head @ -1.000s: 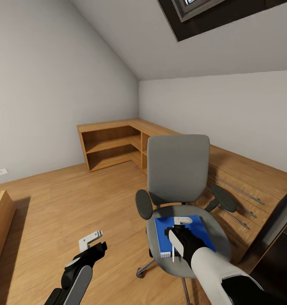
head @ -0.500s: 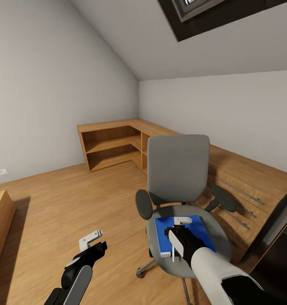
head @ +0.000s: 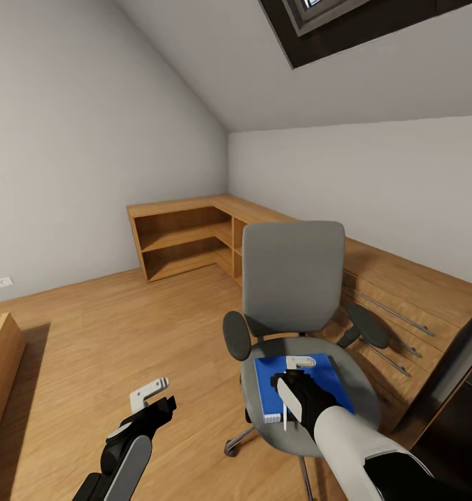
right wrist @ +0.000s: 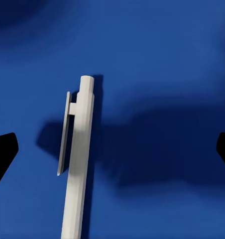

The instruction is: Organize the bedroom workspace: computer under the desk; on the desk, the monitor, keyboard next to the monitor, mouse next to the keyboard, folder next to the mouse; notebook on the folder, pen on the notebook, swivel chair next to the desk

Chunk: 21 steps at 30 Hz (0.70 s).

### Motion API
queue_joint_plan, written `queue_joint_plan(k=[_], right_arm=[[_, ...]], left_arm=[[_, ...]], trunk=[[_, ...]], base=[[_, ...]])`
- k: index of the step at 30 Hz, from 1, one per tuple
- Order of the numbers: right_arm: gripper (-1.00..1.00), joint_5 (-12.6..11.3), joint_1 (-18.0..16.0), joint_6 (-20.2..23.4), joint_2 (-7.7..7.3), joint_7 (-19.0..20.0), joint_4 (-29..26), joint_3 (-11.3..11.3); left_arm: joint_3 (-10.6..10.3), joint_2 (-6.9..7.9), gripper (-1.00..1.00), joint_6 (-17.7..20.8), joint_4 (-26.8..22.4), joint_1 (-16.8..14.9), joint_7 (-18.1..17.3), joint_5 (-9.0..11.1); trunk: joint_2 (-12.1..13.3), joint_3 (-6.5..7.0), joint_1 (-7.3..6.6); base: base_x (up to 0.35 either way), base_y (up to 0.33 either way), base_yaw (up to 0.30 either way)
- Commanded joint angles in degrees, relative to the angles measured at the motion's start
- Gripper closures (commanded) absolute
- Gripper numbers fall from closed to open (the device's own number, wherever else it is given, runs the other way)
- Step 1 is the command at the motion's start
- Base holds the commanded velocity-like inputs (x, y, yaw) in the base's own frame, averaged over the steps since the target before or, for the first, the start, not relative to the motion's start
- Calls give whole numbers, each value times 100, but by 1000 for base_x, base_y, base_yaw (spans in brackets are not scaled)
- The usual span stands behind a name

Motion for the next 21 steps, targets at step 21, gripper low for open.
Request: queue_joint_plan(k=[21], right_arm=[[-100, -62, -4, 29, 0, -121, -11, 37]], left_arm=[[-5, 1, -100, 11, -21, -1, 47, 43]], trunk=[[-3, -6, -1]], base=[[0, 0, 53]])
